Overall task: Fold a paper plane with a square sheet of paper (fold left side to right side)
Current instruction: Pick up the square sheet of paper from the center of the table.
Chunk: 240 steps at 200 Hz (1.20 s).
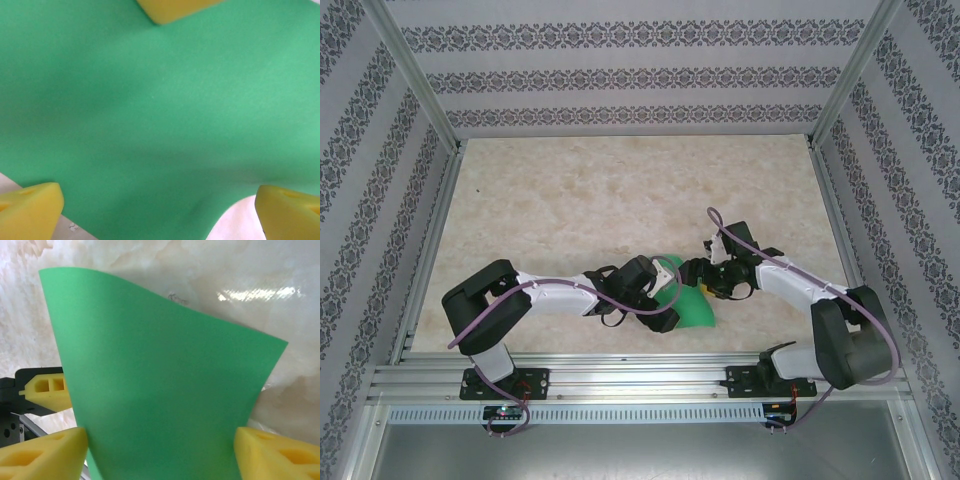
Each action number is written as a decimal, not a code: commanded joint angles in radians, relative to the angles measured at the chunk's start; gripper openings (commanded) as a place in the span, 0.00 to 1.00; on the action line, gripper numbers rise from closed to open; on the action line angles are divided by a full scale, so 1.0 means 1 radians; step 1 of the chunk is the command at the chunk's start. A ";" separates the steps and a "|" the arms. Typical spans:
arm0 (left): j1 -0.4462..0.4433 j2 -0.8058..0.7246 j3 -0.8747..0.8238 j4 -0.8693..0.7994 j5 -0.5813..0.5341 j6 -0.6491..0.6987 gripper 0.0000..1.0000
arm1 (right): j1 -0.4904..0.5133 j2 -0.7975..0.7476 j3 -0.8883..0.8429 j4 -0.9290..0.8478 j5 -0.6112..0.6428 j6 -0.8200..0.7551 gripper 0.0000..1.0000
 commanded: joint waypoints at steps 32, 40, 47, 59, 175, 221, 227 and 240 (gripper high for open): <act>-0.012 -0.003 -0.009 -0.001 -0.019 -0.014 1.00 | 0.001 0.018 -0.004 0.075 -0.080 0.012 0.52; -0.011 -0.014 -0.011 -0.005 -0.030 -0.015 1.00 | -0.005 0.014 -0.006 0.085 -0.085 0.016 0.49; -0.010 -0.028 -0.011 -0.005 -0.037 -0.014 1.00 | -0.012 0.011 -0.007 0.093 -0.087 0.019 0.48; -0.003 -0.060 -0.018 -0.009 -0.052 -0.015 1.00 | -0.023 0.006 -0.009 0.109 -0.099 0.023 0.44; 0.498 -0.680 -0.179 0.109 0.167 -0.238 1.00 | -0.145 -0.157 0.024 0.434 -0.222 0.144 0.29; 0.563 -0.633 -0.033 0.145 0.355 -0.283 1.00 | -0.151 -0.201 0.176 0.556 -0.308 0.256 0.28; 0.565 -0.623 -0.015 0.163 0.380 -0.290 1.00 | -0.149 -0.203 0.202 0.562 -0.319 0.266 0.28; 0.568 -0.600 0.027 0.191 0.427 -0.299 1.00 | -0.149 -0.207 0.263 0.567 -0.348 0.279 0.28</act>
